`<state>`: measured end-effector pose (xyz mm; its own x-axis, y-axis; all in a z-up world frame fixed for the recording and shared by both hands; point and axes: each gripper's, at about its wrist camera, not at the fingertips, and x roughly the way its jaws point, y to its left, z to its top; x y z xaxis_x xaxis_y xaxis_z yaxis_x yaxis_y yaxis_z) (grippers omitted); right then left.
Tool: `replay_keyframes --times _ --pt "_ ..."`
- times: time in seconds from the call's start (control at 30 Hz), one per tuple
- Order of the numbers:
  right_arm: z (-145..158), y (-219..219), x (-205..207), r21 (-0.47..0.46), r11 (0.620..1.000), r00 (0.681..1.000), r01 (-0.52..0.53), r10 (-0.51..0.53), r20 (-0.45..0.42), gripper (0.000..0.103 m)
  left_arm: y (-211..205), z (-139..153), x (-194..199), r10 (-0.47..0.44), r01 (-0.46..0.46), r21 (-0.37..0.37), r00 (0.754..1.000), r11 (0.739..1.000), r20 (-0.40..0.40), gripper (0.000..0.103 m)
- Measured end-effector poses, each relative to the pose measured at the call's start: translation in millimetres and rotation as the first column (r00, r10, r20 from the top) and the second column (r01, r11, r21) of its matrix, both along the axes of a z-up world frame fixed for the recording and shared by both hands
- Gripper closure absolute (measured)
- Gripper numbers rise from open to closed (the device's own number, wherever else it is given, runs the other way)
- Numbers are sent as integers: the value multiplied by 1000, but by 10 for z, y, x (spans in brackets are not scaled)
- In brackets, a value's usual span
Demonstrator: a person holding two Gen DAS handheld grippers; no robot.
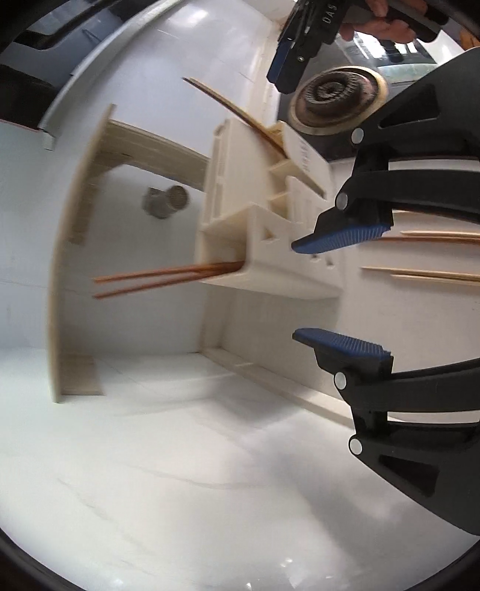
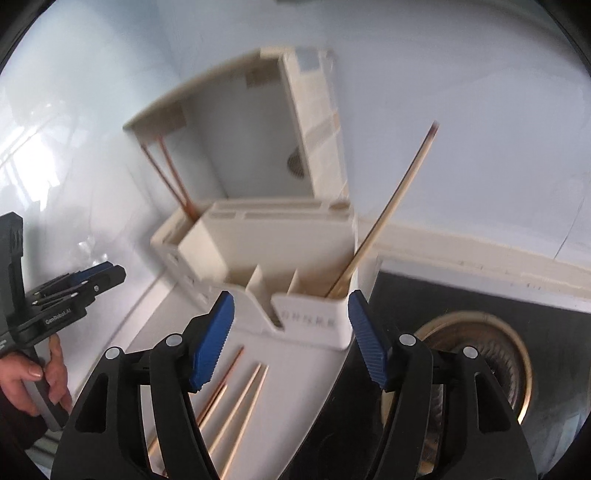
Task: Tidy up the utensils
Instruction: 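Withdraw both open grippers from the holder back over the remaining chopsticks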
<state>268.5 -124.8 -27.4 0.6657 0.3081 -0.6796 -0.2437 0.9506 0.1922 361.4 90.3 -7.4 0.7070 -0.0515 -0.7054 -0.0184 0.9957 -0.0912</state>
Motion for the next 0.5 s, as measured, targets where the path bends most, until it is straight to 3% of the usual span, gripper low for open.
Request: replay_keyframes --times 0.2,0.5 --pt "-95 97 18 -27 999 999 -21 20 -40 39 71 -137 -95 17 -17 -3 999 1000 -41 61" --pt "-301 225 -165 -75 994 992 -82 74 -104 30 88 -284 -178 7 -10 -29 993 1000 -115 55"
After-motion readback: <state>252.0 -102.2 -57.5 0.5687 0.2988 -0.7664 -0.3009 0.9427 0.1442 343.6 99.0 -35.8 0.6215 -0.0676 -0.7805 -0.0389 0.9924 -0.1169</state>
